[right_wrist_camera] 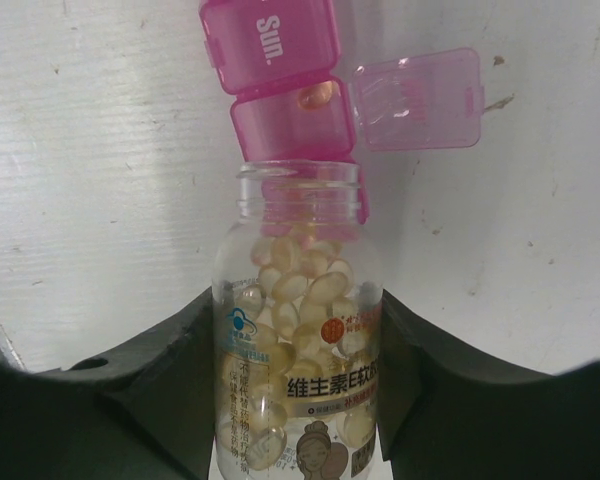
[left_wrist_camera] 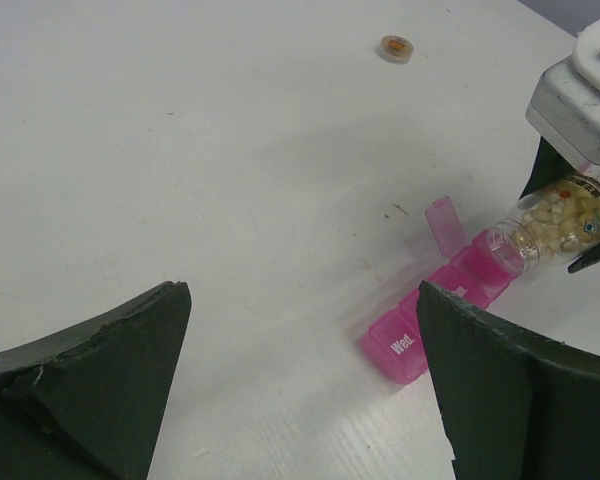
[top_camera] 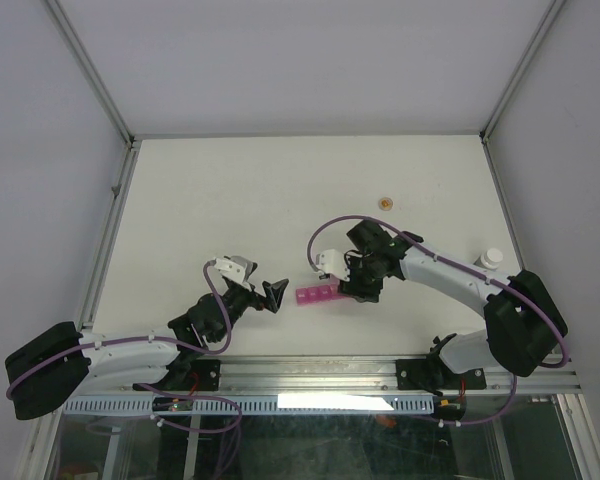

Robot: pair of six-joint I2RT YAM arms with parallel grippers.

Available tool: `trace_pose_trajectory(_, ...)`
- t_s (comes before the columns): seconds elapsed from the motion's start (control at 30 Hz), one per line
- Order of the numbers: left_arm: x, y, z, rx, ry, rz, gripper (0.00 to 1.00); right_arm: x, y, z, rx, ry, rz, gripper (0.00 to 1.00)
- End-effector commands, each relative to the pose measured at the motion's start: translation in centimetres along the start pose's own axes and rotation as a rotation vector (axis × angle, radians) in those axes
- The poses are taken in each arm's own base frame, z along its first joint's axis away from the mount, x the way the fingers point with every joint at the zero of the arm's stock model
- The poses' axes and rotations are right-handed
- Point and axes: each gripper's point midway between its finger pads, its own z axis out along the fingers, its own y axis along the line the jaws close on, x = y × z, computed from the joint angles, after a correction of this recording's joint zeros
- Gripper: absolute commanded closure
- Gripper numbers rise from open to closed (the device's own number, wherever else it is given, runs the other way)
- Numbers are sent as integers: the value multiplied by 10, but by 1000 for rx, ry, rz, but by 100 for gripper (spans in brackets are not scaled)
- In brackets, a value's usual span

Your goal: Sort the pills into containers

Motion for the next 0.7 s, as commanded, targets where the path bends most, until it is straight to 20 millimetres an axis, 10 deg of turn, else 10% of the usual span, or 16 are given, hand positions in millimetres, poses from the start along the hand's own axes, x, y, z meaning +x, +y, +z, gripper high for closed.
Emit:
trace_pose_trajectory(0.0,-22,-5,5,13,-66,-34,1,-11,-17,-7,96,-31,-17,100)
trace_pose_trajectory(0.67,-23,-5,4,15,-70,-40,1,-20,-4,-4,43,-52,-13,100)
